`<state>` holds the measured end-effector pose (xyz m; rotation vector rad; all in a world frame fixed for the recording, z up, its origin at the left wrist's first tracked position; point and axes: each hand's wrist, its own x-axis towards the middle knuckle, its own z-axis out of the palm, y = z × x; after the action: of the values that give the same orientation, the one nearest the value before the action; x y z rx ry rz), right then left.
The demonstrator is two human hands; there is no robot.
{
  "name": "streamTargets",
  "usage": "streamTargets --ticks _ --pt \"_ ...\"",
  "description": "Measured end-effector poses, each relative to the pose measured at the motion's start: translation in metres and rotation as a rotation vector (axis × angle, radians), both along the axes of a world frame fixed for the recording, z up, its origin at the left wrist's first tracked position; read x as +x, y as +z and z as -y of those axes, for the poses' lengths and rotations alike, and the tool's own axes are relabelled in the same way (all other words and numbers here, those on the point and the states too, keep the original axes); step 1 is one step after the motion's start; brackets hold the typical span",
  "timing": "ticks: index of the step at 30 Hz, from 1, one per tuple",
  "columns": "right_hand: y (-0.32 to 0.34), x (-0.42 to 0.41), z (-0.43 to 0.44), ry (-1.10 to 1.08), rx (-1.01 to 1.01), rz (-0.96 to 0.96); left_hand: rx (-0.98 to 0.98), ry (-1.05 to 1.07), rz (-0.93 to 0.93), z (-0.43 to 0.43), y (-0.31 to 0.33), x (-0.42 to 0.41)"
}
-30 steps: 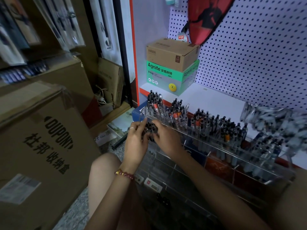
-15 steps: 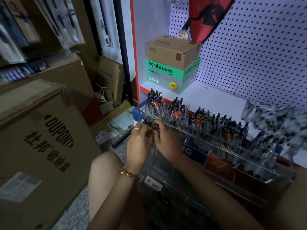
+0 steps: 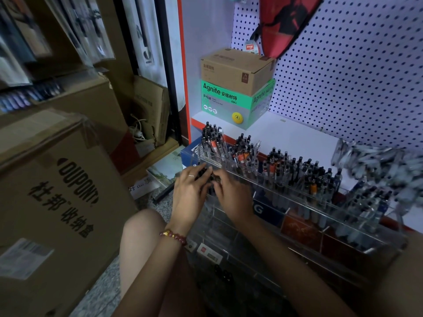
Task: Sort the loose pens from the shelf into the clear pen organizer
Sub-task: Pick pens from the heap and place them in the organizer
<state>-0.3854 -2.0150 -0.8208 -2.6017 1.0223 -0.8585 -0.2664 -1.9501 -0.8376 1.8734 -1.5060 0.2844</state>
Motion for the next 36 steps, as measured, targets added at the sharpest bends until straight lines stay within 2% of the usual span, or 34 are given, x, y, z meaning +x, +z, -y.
streamTargets --ticks 3,8,10,16,23,29,36 --pt "-0.005 -0.005 0.003 -0.061 0.073 -0.146 0.01 -0.016 0.024 0.0 0.0 0.001" --pt "-0.005 -0.005 0.001 -0.139 0.082 -0.261 -0.058 0.016 -0.109 -0.001 0.002 0.006" --pt "-0.003 0.001 0.001 -0.147 0.082 -0.297 -0.067 0.007 -0.107 0.001 0.002 0.004" --pt "0.0 0.01 -0.004 -0.127 0.219 -0.149 -0.036 0.023 -0.074 0.001 -0.001 0.004" --pt "-0.007 0.0 -0.012 -0.024 0.178 0.001 0.012 0.093 0.023 0.004 -0.001 -0.007" --pt "-0.007 -0.014 -0.022 -0.115 0.194 0.068 -0.085 0.116 -0.093 0.0 0.003 -0.005" --pt "-0.003 -0.038 -0.025 -0.032 0.138 0.065 0.126 0.117 -0.12 0.012 -0.008 -0.027"
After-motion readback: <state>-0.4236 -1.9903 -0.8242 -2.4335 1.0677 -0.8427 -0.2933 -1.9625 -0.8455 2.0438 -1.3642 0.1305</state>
